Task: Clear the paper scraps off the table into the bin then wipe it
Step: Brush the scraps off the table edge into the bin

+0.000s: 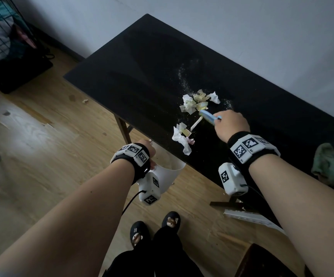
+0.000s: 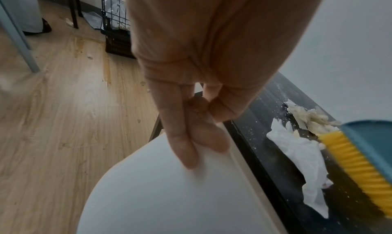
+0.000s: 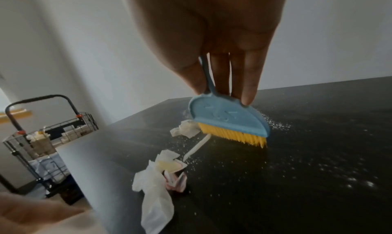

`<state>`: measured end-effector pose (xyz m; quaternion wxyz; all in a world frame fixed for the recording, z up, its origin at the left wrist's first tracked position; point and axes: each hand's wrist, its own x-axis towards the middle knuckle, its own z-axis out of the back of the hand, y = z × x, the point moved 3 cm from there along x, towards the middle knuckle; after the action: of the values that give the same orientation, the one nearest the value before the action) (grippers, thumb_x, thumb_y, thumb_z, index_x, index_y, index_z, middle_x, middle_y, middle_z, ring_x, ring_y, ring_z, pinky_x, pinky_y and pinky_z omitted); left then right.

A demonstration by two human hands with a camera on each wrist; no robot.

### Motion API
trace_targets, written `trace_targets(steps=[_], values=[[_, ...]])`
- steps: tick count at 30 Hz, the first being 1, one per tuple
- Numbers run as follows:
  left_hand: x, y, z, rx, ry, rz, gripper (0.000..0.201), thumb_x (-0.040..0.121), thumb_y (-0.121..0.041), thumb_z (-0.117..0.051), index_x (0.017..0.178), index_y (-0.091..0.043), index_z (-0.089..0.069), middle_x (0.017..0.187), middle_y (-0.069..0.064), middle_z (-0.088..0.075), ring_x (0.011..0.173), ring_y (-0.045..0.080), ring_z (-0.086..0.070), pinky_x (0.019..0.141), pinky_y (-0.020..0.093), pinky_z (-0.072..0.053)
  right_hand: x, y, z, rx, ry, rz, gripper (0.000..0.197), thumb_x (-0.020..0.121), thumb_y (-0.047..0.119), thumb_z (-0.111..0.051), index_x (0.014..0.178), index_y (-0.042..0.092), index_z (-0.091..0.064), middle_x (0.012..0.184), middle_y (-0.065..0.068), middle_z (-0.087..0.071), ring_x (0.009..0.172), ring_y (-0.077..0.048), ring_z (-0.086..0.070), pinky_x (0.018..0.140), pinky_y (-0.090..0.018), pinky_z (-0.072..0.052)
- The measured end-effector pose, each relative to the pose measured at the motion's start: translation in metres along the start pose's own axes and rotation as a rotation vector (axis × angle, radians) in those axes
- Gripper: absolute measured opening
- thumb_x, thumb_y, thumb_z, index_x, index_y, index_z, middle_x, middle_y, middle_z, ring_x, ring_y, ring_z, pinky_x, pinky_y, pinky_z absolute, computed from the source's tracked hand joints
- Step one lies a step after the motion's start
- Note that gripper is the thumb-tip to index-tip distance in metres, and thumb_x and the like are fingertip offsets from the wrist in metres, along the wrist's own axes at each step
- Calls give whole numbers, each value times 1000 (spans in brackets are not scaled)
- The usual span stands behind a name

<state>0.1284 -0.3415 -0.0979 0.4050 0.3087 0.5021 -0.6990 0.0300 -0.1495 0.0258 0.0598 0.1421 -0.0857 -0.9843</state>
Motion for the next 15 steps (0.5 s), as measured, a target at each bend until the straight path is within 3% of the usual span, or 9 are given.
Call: trace_targets(steps=[4, 6, 10, 13, 15], values=[[4, -1, -1, 35, -3, -20, 57, 92, 0, -38, 147, -14, -29, 78, 19, -68, 83, 31, -72, 83, 48, -57, -3, 10, -18, -12, 101, 48, 27, 95, 21, -47, 108, 19, -71, 84, -5, -61, 77, -26, -54, 68, -29, -40], [5, -2, -2, 20, -4, -43, 52, 93, -1, -38, 145, -9, -33, 84, 21, -66, 81, 30, -70, 82, 46, -58, -6, 16, -19, 11, 105, 77, 26, 94, 20, -47, 105, 21, -71, 82, -3, -60, 77, -25, -54, 68, -29, -40], [9, 0, -1, 14, 8, -2, 53, 92, 0, -37, 144, -10, -33, 72, 19, -61, 84, 33, -71, 85, 49, -56, -4, 24, -11, 10, 43, 121, 28, 94, 23, -45, 107, 18, -70, 95, -9, -67, 83, -28, -59, 70, -32, -46], [9, 1, -1, -4, 7, 2, 53, 92, 1, -35, 143, -12, -34, 73, 20, -63, 80, 34, -70, 84, 50, -57, -2, 24, -8, -1, 20, 102, 28, 96, 23, -45, 109, 16, -68, 90, -9, -64, 77, -27, -53, 68, -30, -41], [12, 2, 0, -16, 6, 0, 53, 92, 0, -34, 144, -12, -33, 72, 20, -64, 78, 34, -69, 84, 51, -57, -4, 26, -13, -19, 82, 106, 23, 96, 21, -45, 99, 17, -68, 80, -5, -59, 78, -26, -53, 67, -30, -38]])
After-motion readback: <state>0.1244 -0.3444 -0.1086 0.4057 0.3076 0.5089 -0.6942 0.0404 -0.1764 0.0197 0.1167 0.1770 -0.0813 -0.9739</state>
